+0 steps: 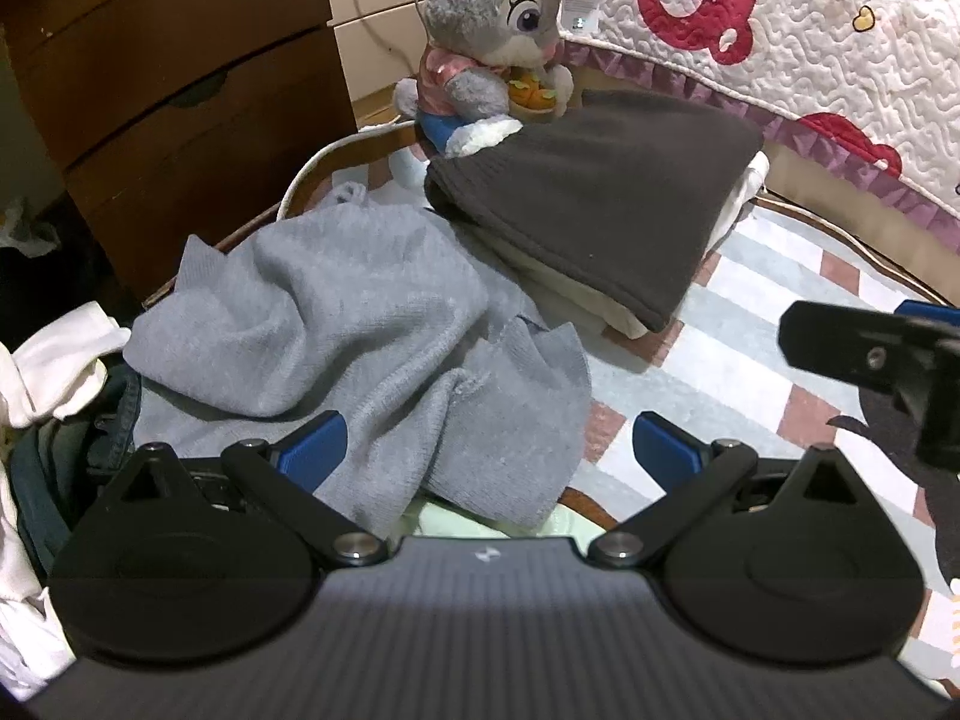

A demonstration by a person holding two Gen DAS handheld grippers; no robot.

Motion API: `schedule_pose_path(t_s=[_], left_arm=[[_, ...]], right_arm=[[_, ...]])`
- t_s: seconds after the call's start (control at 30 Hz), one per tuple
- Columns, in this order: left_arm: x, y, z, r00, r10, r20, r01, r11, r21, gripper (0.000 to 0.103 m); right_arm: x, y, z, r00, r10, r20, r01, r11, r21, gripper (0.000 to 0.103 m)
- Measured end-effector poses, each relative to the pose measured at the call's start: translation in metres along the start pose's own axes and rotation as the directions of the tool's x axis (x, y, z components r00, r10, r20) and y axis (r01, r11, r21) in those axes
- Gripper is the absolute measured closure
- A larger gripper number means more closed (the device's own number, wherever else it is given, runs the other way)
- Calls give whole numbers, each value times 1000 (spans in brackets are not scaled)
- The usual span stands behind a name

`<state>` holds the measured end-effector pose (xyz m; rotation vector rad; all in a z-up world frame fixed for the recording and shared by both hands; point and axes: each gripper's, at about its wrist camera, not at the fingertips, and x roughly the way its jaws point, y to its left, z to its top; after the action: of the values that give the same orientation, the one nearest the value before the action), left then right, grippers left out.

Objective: Fold clothes

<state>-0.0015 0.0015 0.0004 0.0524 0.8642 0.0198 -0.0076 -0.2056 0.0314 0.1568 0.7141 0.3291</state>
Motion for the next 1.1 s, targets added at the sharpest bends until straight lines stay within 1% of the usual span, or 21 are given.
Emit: schedule_pose_path(t_s=[0.1,0.2,0.3,0.4,0.5,0.57,0.67,0.77,0.93,1.03,1.1], left_arm=[[4,4,2,1000,21,-9,-21,1000,-7,0],[10,9,5,1000,-1,-20,0,1000,-19,1],[10,5,-3,1000,-2,-4,2,1000,-18,2],[10,7,-2,1000,-1,2,1,1000,-21,2],[10,7,-6,1000,-2,13,2,1000,-22,3],[9,9,-7,1000,-12,20,12,1000,-27,11],[8,14,-7,999,-26,22,27,999,-43,14],[8,16,-5,1000,-18,24,19,999,-47,14],[9,17,-6,1000,-17,24,18,999,-46,14],[9,14,-7,999,-2,32,2,1000,-29,14],[10,14,-8,999,-16,28,17,999,-33,14]], right_arm=[[1,1,0,1000,-3,5,3,1000,3,13],[5,0,-5,1000,-6,4,6,1000,5,13],[3,-6,-3,1000,3,0,-3,1000,29,13],[5,-5,-2,1000,-17,-22,17,1000,18,13],[5,-5,-2,1000,-20,-23,20,1000,21,13],[5,-5,-3,1000,-18,-25,19,1000,18,13],[6,-3,-4,1000,-12,-22,12,1000,-5,13],[6,-1,-4,1000,-10,-12,10,1000,-27,13],[5,0,-5,1000,2,-6,-2,1000,-25,13],[6,2,-6,1000,-19,-10,19,999,-49,13],[9,3,-9,999,-47,-15,45,997,-70,13]])
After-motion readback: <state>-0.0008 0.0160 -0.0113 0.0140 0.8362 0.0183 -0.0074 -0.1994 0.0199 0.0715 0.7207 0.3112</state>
